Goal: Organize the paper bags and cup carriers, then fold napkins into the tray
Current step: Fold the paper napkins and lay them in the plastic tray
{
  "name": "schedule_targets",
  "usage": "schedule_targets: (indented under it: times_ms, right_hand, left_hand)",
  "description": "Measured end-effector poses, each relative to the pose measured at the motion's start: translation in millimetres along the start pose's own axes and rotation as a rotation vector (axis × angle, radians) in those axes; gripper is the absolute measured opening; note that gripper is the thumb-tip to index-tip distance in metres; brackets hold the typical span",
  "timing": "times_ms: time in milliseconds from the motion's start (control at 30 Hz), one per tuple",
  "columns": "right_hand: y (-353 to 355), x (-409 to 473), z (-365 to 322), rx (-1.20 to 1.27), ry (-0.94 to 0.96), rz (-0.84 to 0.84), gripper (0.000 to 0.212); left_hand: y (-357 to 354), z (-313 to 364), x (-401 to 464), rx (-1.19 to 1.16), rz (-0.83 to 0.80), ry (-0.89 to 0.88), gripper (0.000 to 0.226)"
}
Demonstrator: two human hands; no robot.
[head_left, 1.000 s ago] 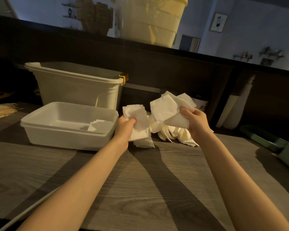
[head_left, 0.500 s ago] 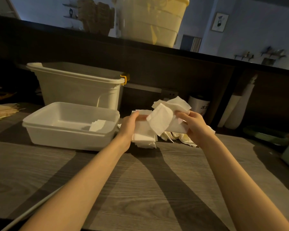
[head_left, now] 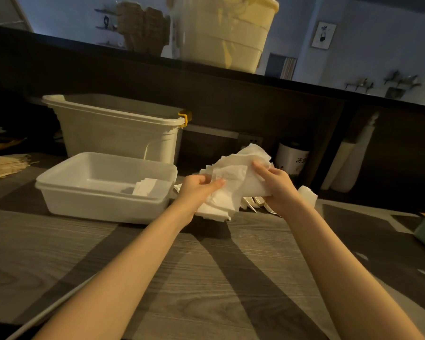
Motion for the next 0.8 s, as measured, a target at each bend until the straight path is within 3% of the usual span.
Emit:
schedule_targets:
  times_ms: [133, 267, 333, 467, 800]
  right_hand:
    - [3.7, 0.1, -3.1, 0.076, -0.018, 0.073, 0.011]
    - [10.3, 3.3, -4.6, 0.099, -0.024, 0.179, 0.020]
    - [10.7, 4.1, -5.6, 0.100, -0.021, 0.196, 0.032]
    - [12.5, 5.1, -8.9, 0.079, 0.004, 0.217, 0.031]
    - [11.3, 4.4, -9.3, 0.040, -0.004, 0.196, 0.027]
  left_hand:
    - [-2.1, -3.7, 3.0, -0.011, -0.009, 0.021, 0.026]
    - [-3.3, -8.8, 4.2, -0.048, -0.029, 0.078, 0.041]
    - [-0.9, -14.0, 5.0, -0.097, -0.012, 0.146, 0.042]
    - [6.6, -22.9, 7.3, -0.268, 0.060, 0.265, 0.026]
    - [20.8, -22.8, 9.9, -0.215, 0.251, 0.197, 0.023]
Point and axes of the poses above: each hand's wrist, its own x-axis towards the middle knuckle, its own y-axis out of the back of the hand, z = x × y, the point moved 9 cm from there along x, towards the middle knuckle, and after that the axes turned 13 degrees about z, right-handed, at the moved point
